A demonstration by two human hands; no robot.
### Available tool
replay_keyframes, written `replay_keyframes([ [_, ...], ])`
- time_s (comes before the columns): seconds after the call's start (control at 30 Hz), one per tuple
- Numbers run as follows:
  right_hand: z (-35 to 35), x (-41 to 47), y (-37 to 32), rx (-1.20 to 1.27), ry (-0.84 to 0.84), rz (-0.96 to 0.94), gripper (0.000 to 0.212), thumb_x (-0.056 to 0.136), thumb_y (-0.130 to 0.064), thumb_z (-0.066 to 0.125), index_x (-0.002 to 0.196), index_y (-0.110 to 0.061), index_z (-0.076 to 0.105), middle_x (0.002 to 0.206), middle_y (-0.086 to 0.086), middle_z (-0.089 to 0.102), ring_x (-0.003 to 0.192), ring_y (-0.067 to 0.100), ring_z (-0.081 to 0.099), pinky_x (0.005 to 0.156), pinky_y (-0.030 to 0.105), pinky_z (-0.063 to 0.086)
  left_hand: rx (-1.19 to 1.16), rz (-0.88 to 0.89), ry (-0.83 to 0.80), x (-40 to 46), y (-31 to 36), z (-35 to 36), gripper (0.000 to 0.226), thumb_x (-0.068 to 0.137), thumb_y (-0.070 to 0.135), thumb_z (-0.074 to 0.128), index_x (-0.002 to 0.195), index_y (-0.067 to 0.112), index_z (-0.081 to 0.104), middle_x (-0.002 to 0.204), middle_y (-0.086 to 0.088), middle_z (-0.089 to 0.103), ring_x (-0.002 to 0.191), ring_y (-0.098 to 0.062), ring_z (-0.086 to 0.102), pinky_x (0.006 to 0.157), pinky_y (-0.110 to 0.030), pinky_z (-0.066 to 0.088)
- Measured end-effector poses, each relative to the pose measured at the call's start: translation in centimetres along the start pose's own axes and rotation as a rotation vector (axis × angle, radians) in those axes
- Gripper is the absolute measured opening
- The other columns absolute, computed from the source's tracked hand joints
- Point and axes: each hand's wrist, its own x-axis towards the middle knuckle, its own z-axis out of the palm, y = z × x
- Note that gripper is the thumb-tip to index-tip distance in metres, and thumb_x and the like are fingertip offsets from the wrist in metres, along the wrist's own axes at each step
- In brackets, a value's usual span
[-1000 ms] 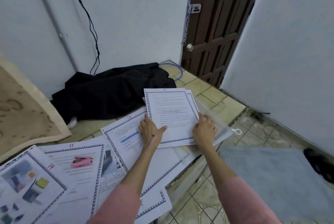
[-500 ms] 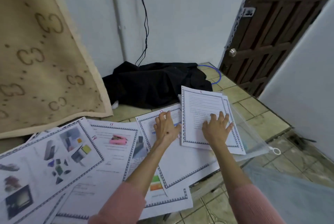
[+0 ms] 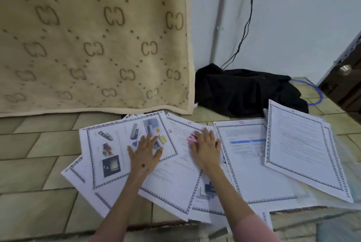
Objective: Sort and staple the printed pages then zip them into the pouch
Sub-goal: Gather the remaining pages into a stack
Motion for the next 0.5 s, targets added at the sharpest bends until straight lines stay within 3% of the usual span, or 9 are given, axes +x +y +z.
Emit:
replay_keyframes([
  [0.1, 1.2, 0.2, 0.2, -0.057, -0.004, 0.004, 0.067, 0.086, -0.056, 0.007, 0.145, -0.031, 0.027, 0.158, 0.002, 0.019, 0.147, 0.024, 0.008, 0.117, 0.049, 0.003, 0.087, 0.041, -0.067, -0.4, -0.6, 0.0, 0.102, 0.064, 0.091, 0.007, 0.148, 0.035, 0.001, 0.157, 0.013, -0.012, 0.146, -0.014, -0.011, 0.112, -0.059, -0.007],
  [0.17, 1.2, 0.3, 0.2, -0.051, 0.004, 0.009, 0.072, 0.084, -0.058, 0.005, 0.147, -0.029, 0.022, 0.158, 0.002, 0.019, 0.147, 0.024, 0.008, 0.117, 0.049, 0.002, 0.137, 0.059, -0.086, -0.4, -0.7, 0.0, 0.123, 0.042, 0.098, -0.004, 0.148, 0.035, -0.004, 0.156, 0.010, -0.017, 0.145, -0.016, -0.016, 0.110, -0.061, -0.009],
  [0.37, 1.2, -0.1, -0.1, 0.024, 0.014, 0.032, 0.073, 0.090, -0.056, 0.019, 0.151, -0.024, -0.006, 0.158, 0.001, 0.018, 0.147, 0.021, 0.007, 0.117, 0.045, -0.004, 0.110, 0.023, -0.013, -1.1, -1.0, 0.5, 0.120, 0.045, 0.097, -0.003, 0.148, 0.037, 0.004, 0.158, 0.007, -0.011, 0.146, -0.019, -0.013, 0.110, -0.062, -0.006],
  [0.5, 1.3, -0.1, -0.1, 0.014, 0.045, 0.015, 0.073, 0.089, -0.057, 0.017, 0.151, -0.023, -0.003, 0.156, 0.003, 0.022, 0.147, 0.022, 0.010, 0.117, 0.045, -0.002, 0.081, -0.074, 0.049, -1.9, -0.8, 0.4, 0.110, 0.058, 0.092, 0.001, 0.149, 0.031, 0.008, 0.159, 0.001, -0.004, 0.146, -0.025, -0.008, 0.109, -0.065, -0.002],
])
